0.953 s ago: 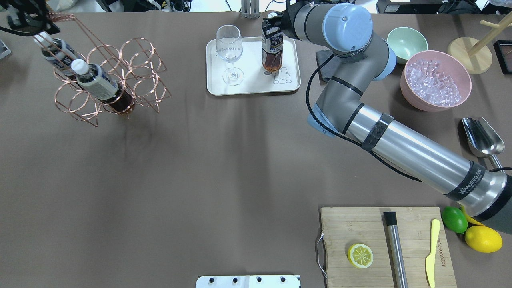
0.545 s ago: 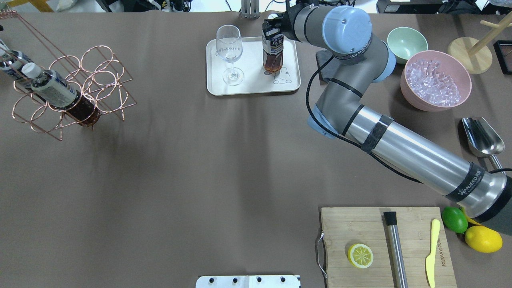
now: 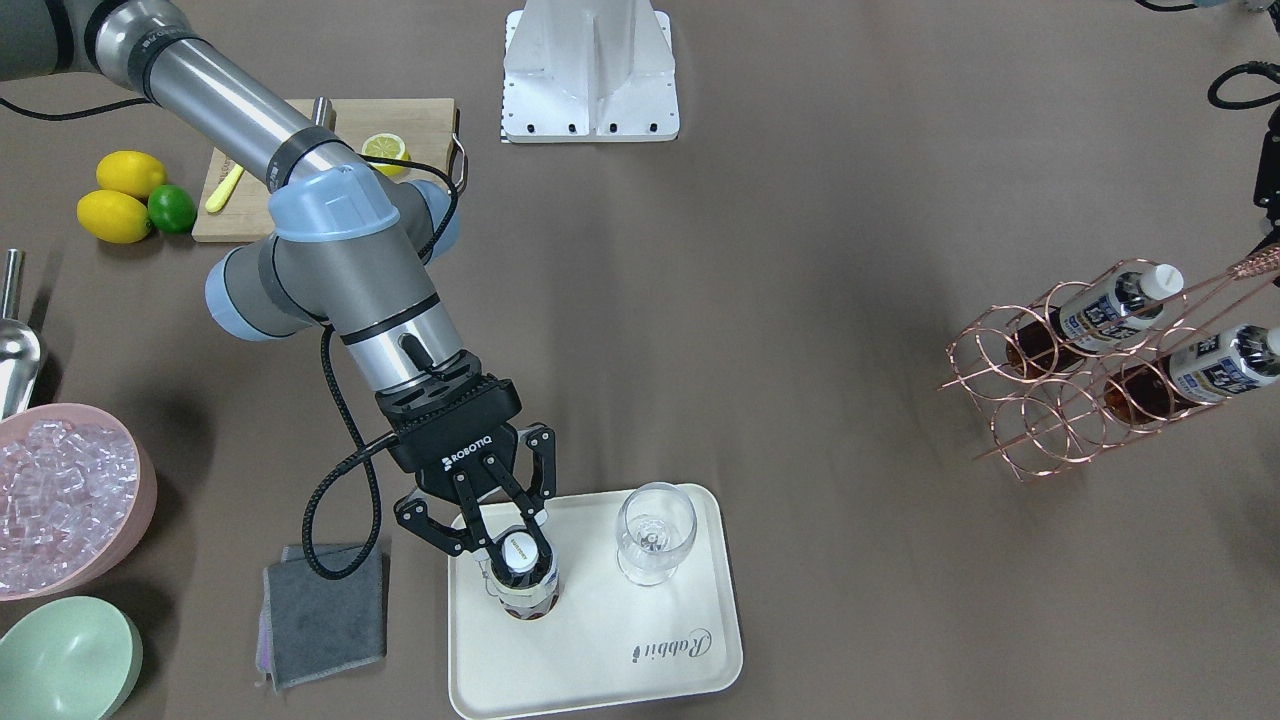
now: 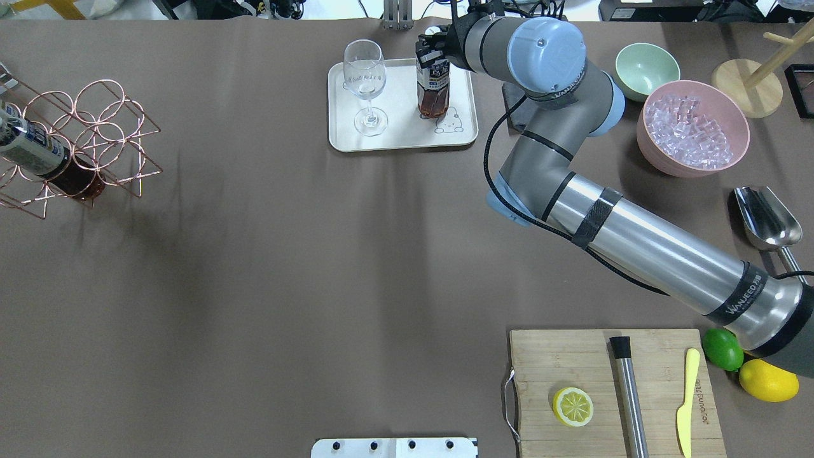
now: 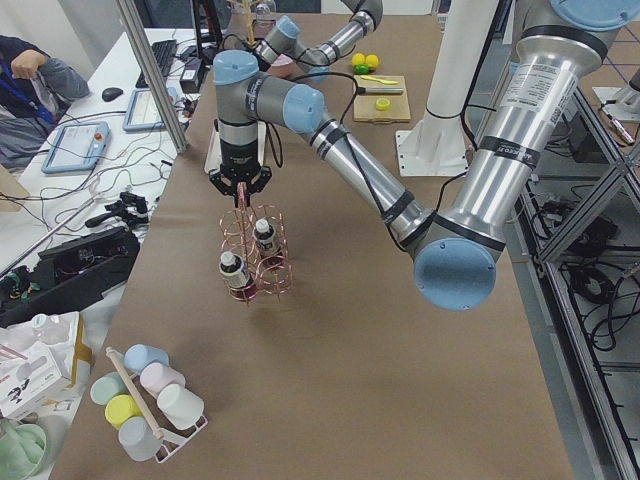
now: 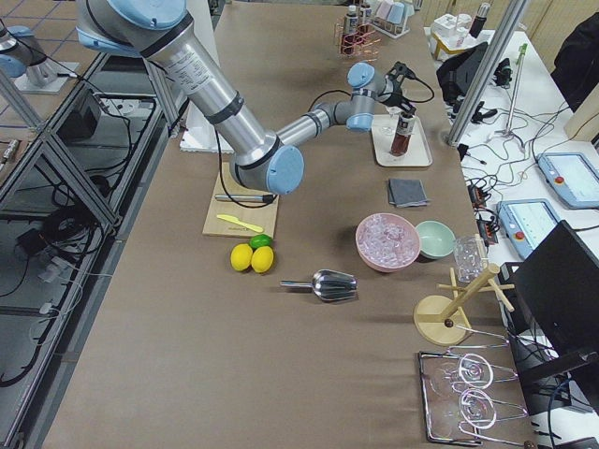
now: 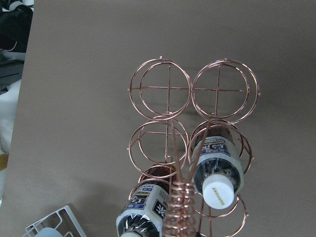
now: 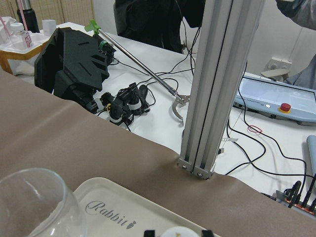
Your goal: Take tea from basket to plate
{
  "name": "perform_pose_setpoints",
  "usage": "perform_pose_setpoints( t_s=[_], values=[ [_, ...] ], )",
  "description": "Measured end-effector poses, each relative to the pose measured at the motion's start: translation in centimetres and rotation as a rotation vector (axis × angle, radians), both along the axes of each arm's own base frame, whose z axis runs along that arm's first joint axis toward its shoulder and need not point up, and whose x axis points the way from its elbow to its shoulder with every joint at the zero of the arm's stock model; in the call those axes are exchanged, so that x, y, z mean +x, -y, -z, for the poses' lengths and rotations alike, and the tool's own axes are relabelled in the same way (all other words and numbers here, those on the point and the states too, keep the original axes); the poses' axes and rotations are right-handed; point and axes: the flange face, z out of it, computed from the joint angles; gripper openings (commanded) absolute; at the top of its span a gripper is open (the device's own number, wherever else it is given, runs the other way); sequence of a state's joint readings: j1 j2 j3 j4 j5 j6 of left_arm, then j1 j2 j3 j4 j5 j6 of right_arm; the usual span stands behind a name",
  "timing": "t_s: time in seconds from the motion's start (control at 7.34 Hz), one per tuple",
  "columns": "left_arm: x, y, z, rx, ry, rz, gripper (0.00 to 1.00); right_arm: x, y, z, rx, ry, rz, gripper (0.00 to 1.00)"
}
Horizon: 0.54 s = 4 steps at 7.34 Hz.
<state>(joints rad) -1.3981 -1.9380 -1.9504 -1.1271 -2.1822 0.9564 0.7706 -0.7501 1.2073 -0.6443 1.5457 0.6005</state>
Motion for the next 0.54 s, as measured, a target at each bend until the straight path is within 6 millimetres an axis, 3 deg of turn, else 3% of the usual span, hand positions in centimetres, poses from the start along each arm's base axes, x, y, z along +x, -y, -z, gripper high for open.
perform_pose_setpoints(
  t_s=[0.14,0.27,0.41,0.54],
  values=[
    [-0.7,0.6,-1.6,0.041,0.021,-0.038,0.0,-0.1,-0.1,0.0,0.0,0.0,-0.002,0.54],
    [-1.5,1.4,-3.5,0.08,0.037,-0.079,0.0,-0.1,-0.1,-0.1,0.001,-0.002,-0.007,0.64],
    [-2.1,2.3,-5.5,0.117,0.049,-0.116,0.0,-0.1,-0.2,-0.2,0.005,0.001,-0.009,1.0],
    [-2.3,3.1,-7.2,0.144,0.058,-0.143,0.0,-0.1,-0.2,-0.3,0.009,0.005,-0.011,1.0]
  ],
)
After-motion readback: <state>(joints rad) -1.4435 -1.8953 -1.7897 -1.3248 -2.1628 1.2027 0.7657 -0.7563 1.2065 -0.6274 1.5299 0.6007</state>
